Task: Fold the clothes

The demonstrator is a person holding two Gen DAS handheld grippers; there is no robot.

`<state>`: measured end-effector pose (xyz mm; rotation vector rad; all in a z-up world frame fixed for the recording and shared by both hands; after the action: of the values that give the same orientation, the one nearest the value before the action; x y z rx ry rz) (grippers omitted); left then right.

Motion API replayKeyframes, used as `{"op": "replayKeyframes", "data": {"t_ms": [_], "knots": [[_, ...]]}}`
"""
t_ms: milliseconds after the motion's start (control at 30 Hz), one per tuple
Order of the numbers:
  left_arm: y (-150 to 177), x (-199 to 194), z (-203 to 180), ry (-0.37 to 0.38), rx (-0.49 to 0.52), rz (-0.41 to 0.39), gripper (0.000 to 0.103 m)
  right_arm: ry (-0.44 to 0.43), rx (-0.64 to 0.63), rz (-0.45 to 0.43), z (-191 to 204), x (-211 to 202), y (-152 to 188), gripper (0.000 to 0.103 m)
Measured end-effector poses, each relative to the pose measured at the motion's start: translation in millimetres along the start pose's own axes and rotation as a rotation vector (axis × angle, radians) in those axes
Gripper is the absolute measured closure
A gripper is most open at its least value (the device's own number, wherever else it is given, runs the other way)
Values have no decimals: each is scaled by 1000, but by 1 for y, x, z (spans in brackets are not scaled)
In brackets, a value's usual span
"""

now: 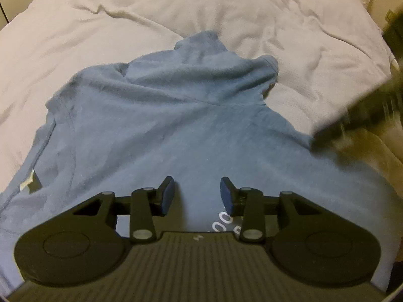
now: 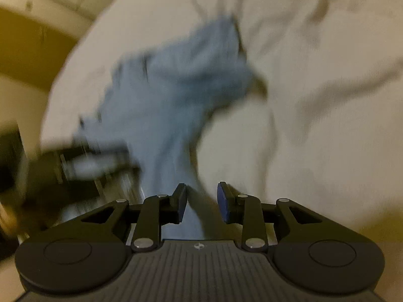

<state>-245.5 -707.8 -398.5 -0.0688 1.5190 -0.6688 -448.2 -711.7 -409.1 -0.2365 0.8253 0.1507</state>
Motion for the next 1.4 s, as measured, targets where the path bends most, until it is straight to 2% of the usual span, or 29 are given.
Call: {"op": "replayKeyframes", "data": {"t_ms": [67, 167, 300, 433, 500, 567, 667, 733, 767, 800, 900, 933, 1067, 1133, 1167, 1300, 1400], "knots": [[-6, -1, 4, -6, 2, -17, 65, -11, 15, 38, -2, 1, 10, 74], [-16, 0, 14, -21, 6, -44, 64, -8, 4, -32, -3, -16, -3, 74], [-31, 7, 28, -44, 9, -62, 63, 48, -78, -158, -5, -27, -64, 69], [-40, 13, 38, -57, 1, -72, 62, 150, -309, -215, 7, -9, -138, 69], [-40, 16, 41, -58, -6, -73, 62, 226, -486, -196, 17, 6, -163, 69], [-38, 19, 43, -59, -17, -69, 62, 270, -643, -129, 24, 24, -177, 70], [-33, 24, 44, -64, -22, -60, 62, 286, -755, -3, 22, 48, -190, 68], [-30, 26, 48, -70, -39, -54, 62, 267, -755, 38, 20, 50, -195, 69], [-29, 27, 50, -72, -49, -51, 62, 256, -750, 53, 19, 49, -197, 72], [-28, 27, 53, -76, -56, -50, 62, 253, -746, 60, 19, 47, -201, 79], [-27, 27, 57, -80, -63, -52, 62, 291, -771, 5, 22, 38, -210, 80], [-27, 28, 58, -80, -59, -51, 62, 296, -783, 3, 23, 37, -211, 77], [-29, 31, 60, -85, -45, -48, 62, 259, -819, 116, 23, 54, -206, 76], [-31, 32, 61, -91, -40, -48, 62, 274, -826, 135, 24, 57, -203, 103], [-31, 32, 61, -94, -37, -49, 62, 285, -824, 122, 25, 55, -203, 103], [-33, 34, 64, -99, -39, -53, 61, 356, -828, -79, 37, 30, -214, 103], [-32, 37, 66, -99, -42, -52, 61, 387, -826, -97, 37, 32, -215, 101]]}}
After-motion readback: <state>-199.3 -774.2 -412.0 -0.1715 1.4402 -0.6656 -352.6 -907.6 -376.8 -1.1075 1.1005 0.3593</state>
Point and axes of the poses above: each gripper's, at about its wrist camera, not at the fingertips, and x roughly the way its jaws point, z to its left, y to its underside, the point moved 4 cm from there along x, roughly the way its jaws point, and after that the axes turned 7 degrees about -y, right-handed, at the moved point
